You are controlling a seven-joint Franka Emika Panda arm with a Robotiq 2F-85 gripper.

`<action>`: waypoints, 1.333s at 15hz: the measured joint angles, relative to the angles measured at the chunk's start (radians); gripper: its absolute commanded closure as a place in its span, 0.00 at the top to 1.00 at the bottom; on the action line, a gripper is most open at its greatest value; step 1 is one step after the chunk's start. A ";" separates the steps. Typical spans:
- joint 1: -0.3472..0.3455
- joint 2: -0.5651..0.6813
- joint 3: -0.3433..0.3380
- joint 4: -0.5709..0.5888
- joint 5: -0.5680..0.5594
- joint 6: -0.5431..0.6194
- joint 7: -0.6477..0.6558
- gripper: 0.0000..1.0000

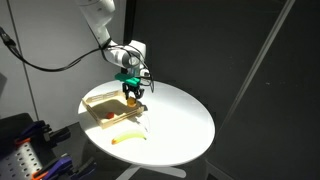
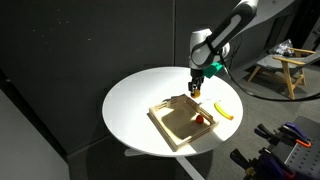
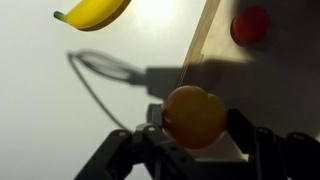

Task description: Put the lemon plush toy on the tray

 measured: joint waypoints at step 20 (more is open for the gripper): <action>0.058 0.041 0.032 -0.034 -0.020 0.009 0.030 0.42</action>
